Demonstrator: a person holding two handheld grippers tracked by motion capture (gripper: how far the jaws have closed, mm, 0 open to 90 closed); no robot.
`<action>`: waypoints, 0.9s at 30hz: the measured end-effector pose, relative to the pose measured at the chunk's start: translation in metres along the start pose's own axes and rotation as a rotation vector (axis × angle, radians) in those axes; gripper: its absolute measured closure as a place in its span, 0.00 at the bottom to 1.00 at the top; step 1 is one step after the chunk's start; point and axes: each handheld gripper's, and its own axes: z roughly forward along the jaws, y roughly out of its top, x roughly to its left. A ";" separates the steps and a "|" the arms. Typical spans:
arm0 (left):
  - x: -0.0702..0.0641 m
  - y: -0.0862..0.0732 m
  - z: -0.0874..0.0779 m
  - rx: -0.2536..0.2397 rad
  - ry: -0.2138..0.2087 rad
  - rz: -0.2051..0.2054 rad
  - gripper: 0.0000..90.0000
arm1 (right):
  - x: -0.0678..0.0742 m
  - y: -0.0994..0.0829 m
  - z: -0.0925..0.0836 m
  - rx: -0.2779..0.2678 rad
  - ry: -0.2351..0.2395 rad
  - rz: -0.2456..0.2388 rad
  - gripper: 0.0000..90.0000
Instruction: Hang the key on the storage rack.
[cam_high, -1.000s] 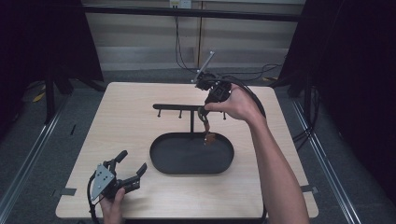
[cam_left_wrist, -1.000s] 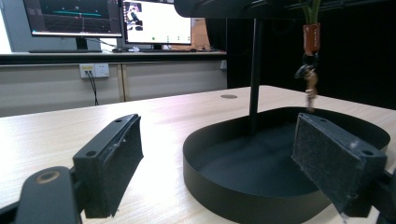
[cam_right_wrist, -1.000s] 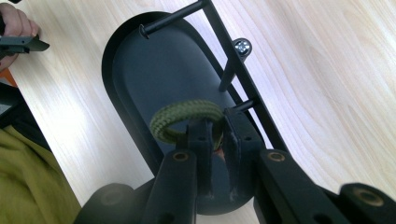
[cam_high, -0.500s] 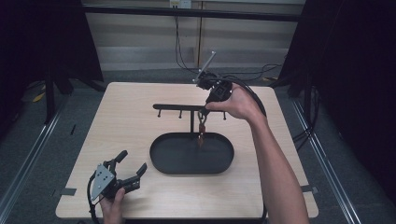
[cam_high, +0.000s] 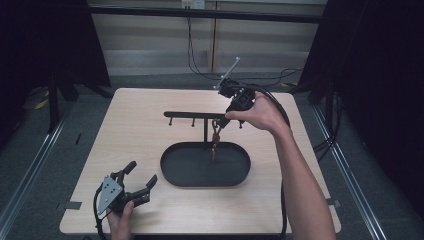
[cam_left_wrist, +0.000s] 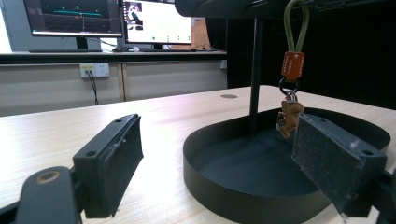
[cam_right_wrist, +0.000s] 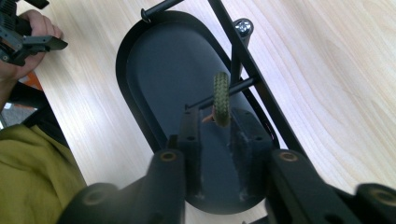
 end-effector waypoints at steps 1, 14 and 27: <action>0.000 0.000 0.000 0.001 -0.001 0.001 0.17 | 0.000 -0.002 0.000 -0.003 0.005 -0.004 0.80; 0.000 0.000 0.000 0.001 0.000 0.001 0.17 | 0.014 -0.031 -0.003 -0.067 0.022 -0.025 0.69; 0.000 0.000 0.000 0.001 0.001 0.001 0.18 | 0.025 -0.062 -0.005 -0.228 0.045 -0.064 0.70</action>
